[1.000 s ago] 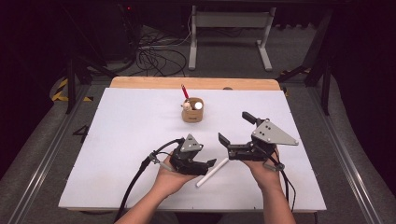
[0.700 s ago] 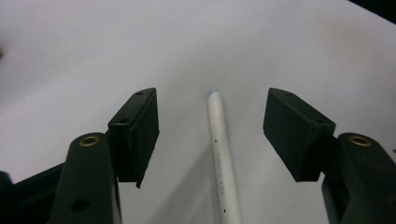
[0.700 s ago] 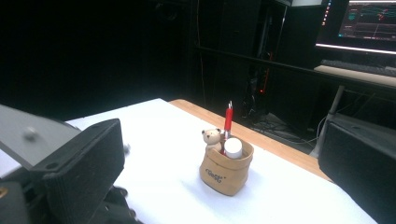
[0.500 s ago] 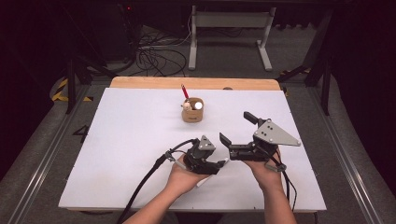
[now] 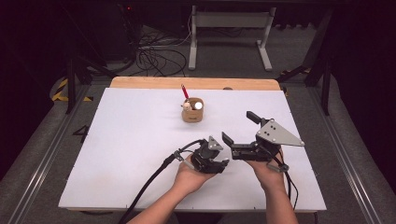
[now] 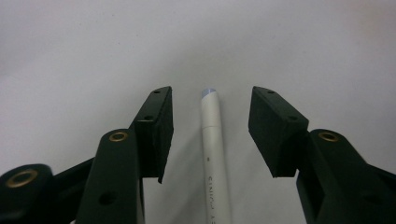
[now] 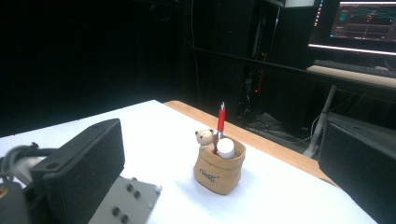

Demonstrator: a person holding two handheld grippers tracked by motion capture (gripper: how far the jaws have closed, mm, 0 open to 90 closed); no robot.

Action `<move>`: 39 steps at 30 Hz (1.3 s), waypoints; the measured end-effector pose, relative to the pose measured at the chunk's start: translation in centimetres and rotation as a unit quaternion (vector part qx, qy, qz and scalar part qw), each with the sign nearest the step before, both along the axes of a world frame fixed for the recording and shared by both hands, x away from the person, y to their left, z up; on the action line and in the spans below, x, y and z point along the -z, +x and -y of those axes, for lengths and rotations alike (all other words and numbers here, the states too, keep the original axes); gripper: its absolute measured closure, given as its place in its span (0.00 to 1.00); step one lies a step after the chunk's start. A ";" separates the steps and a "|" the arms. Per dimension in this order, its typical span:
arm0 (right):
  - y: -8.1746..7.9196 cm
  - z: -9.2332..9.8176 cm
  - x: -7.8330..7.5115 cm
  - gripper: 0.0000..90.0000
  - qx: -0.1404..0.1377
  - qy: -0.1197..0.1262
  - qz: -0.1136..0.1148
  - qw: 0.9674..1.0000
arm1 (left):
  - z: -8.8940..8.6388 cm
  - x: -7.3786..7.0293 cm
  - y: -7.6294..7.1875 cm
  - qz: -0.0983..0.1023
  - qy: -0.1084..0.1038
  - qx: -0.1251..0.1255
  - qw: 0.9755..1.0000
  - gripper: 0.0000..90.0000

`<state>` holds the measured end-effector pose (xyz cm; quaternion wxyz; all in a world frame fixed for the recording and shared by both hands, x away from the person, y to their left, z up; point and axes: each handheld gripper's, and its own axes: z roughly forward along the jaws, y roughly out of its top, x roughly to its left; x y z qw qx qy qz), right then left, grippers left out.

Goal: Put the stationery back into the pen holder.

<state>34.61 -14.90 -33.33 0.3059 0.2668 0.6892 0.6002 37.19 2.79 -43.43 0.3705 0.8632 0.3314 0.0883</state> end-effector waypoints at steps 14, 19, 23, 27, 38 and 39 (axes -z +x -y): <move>0.1 0.1 0.0 0.01 0.001 0.002 -0.004 1.000 | 1.5 1.2 -0.1 0.008 0.030 -0.013 0.999 0.70; 0.1 0.1 0.2 0.01 0.001 0.006 -0.007 1.000 | 1.8 1.7 -0.2 0.007 0.040 -0.015 0.999 0.72; 0.1 0.1 0.1 0.01 -0.001 0.004 -0.004 1.000 | 1.8 1.8 -0.2 0.009 0.042 -0.015 0.999 0.72; 0.1 0.1 0.1 0.01 -0.003 0.007 -0.005 1.000 | 2.0 1.8 -0.5 0.021 0.049 -0.015 0.998 0.73; 0.2 0.1 0.2 0.01 -0.001 0.006 -0.005 1.000 | 1.9 2.0 -0.7 0.023 0.047 0.002 0.999 0.87; 0.1 0.0 0.2 0.01 -0.001 0.006 -0.006 1.000 | 1.8 2.0 -0.6 0.026 0.042 0.005 0.999 0.87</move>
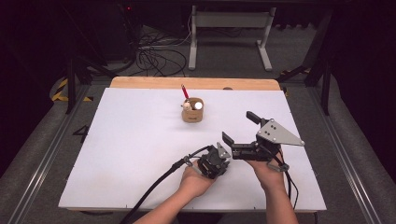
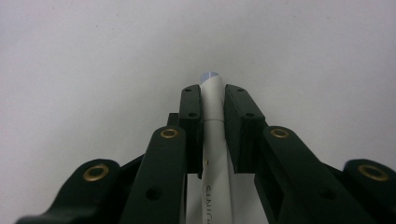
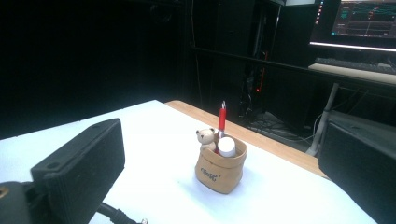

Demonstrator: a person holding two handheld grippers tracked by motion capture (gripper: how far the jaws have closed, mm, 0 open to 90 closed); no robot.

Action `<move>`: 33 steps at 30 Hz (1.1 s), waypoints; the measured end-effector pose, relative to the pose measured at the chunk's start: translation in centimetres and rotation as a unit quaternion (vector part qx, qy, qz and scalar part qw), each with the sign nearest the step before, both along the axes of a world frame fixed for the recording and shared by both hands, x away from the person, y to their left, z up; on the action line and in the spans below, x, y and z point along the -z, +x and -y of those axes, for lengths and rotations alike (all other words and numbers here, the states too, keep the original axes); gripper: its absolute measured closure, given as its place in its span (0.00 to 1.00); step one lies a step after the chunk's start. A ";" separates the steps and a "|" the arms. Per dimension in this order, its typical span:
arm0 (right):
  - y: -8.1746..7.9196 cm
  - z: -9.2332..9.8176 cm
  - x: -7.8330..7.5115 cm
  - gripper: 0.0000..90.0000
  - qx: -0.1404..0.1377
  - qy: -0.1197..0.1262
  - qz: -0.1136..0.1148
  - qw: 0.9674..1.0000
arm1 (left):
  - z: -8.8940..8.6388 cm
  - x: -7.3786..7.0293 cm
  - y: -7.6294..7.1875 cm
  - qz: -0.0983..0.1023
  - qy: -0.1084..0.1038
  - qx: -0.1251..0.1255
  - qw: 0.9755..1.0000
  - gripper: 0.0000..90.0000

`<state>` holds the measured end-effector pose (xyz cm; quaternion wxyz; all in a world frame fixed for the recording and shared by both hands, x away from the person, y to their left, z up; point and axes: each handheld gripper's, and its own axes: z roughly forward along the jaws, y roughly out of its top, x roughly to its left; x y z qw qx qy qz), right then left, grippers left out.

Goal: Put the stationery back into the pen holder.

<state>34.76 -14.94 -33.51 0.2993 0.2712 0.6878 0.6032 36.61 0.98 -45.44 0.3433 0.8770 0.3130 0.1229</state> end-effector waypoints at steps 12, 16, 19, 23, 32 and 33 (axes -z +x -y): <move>0.1 0.1 0.2 0.03 -0.003 -0.005 0.001 1.000 | -2.3 -2.2 0.7 0.015 -0.060 0.004 0.998 0.87; 0.1 0.0 0.2 0.04 -0.005 -0.004 0.000 1.000 | -3.4 -3.2 0.9 0.031 -0.087 -0.001 0.996 0.87; 0.2 -0.1 0.3 0.04 -0.006 -0.005 -0.002 1.000 | -4.2 -4.1 1.0 0.037 -0.109 -0.006 0.993 0.87; 0.2 -0.1 0.4 0.05 -0.008 -0.006 -0.003 1.000 | -5.4 -5.1 1.2 0.045 -0.139 -0.012 0.989 0.87; 0.4 -0.5 0.7 0.09 -0.019 -0.014 -0.013 1.000 | -7.7 -7.2 1.3 0.081 -0.189 -0.030 0.978 0.87; 0.4 -0.6 0.8 0.09 -0.019 -0.017 -0.014 1.000 | -7.9 -7.5 1.3 0.083 -0.194 -0.033 0.977 0.87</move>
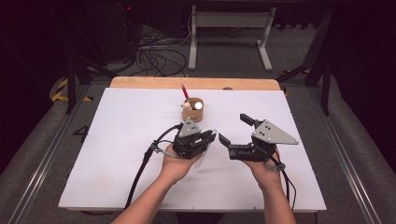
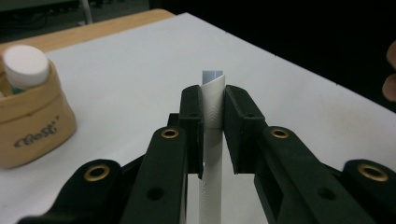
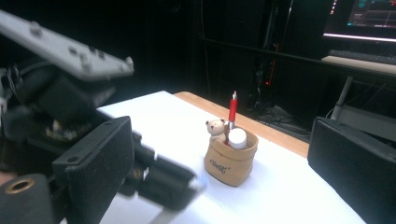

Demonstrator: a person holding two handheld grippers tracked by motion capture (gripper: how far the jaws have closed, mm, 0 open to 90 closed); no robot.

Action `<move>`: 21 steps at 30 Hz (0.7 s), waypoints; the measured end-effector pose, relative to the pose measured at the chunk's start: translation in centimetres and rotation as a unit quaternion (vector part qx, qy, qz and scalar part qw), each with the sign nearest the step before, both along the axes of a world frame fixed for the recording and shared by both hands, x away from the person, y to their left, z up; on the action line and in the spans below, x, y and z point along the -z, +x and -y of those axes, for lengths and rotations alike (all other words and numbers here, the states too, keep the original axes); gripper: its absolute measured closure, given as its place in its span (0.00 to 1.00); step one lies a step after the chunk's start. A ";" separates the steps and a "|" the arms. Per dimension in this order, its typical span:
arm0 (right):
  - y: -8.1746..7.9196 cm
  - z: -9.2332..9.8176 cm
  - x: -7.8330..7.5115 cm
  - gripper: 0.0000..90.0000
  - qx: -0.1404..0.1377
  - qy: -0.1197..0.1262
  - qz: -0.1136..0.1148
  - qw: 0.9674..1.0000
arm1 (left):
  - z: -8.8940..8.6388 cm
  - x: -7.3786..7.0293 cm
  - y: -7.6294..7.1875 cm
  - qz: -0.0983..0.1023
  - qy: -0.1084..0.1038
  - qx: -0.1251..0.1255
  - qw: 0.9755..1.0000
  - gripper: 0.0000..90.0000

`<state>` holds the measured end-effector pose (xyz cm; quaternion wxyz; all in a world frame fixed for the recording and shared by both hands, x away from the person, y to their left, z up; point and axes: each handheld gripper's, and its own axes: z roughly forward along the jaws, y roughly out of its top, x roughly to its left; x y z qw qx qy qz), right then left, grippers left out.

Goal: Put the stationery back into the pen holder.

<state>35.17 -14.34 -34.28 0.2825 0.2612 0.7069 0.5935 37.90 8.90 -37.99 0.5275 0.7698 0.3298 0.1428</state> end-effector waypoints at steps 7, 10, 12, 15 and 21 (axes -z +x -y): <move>0.2 -0.6 0.4 0.13 -0.002 -0.003 -0.022 1.000 | -1.2 -1.5 0.0 0.018 -0.027 -0.009 0.999 0.87; 0.4 -0.8 0.6 0.18 -0.008 -0.002 -0.036 0.999 | -1.5 -2.1 -0.1 0.026 -0.035 -0.009 0.999 0.87; 0.5 -1.1 0.8 0.20 -0.014 -0.001 -0.046 0.999 | -1.7 -2.5 -0.2 0.032 -0.040 -0.009 0.999 0.87; 0.6 -1.4 1.0 0.22 -0.021 -0.001 -0.057 0.998 | -1.9 -3.0 -0.3 0.037 -0.048 -0.010 0.998 0.87; 0.8 -2.0 1.5 0.29 -0.040 0.011 -0.083 0.996 | -2.1 -3.5 -0.5 0.045 -0.058 -0.013 0.997 0.87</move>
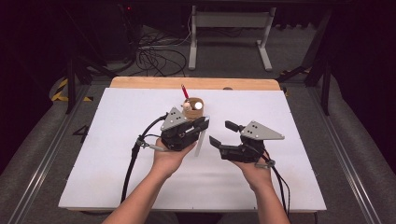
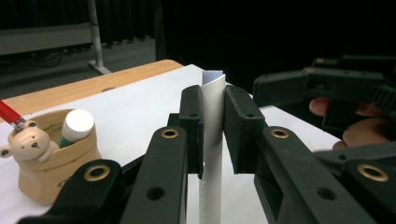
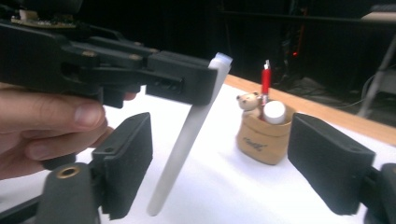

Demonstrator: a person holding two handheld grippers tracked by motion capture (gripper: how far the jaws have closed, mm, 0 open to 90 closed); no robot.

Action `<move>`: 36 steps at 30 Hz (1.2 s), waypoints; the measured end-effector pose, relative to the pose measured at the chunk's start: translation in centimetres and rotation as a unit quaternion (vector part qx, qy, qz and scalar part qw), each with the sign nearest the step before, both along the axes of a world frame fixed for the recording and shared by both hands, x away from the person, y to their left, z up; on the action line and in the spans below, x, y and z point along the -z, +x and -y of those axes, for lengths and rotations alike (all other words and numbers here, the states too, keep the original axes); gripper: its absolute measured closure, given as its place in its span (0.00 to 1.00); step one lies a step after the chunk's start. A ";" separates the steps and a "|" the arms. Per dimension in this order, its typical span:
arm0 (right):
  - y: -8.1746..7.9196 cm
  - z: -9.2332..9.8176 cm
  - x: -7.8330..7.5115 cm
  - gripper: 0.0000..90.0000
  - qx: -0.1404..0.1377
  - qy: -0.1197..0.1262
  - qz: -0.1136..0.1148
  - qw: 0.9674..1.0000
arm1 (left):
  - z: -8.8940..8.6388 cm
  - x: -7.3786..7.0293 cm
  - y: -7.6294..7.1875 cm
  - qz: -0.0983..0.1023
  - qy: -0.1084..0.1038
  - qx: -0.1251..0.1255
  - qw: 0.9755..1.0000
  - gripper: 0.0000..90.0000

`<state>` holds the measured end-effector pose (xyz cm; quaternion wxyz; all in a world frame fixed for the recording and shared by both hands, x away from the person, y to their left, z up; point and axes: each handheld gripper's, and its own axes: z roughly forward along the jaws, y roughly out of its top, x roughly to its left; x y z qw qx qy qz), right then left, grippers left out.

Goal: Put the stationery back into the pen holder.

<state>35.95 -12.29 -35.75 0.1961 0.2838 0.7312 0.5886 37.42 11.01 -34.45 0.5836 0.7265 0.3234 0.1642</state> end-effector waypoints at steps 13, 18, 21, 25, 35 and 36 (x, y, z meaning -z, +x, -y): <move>0.3 -1.7 1.1 0.53 -0.025 0.028 -0.044 0.998 | 0.3 -1.2 -0.8 0.017 -0.015 0.008 1.000 0.87; 0.5 -1.8 1.4 0.63 -0.023 0.041 -0.054 0.997 | 0.3 -1.4 -1.0 0.017 -0.020 0.010 1.000 0.87; 0.6 -1.7 1.5 0.68 -0.022 0.049 -0.056 0.997 | 0.3 -1.5 -1.1 0.016 -0.026 0.013 0.999 0.87; 0.6 -1.6 1.5 0.73 -0.024 0.055 -0.058 0.996 | 0.4 -1.6 -1.2 0.017 -0.029 0.016 0.999 0.87; 0.6 -1.8 1.7 0.87 -0.034 0.063 -0.054 0.996 | 0.3 -1.6 -1.6 0.023 -0.030 0.022 0.999 0.87; 0.6 -1.8 1.7 0.87 -0.033 0.061 -0.051 0.996 | 0.3 -1.6 -1.6 0.024 -0.029 0.021 0.999 0.87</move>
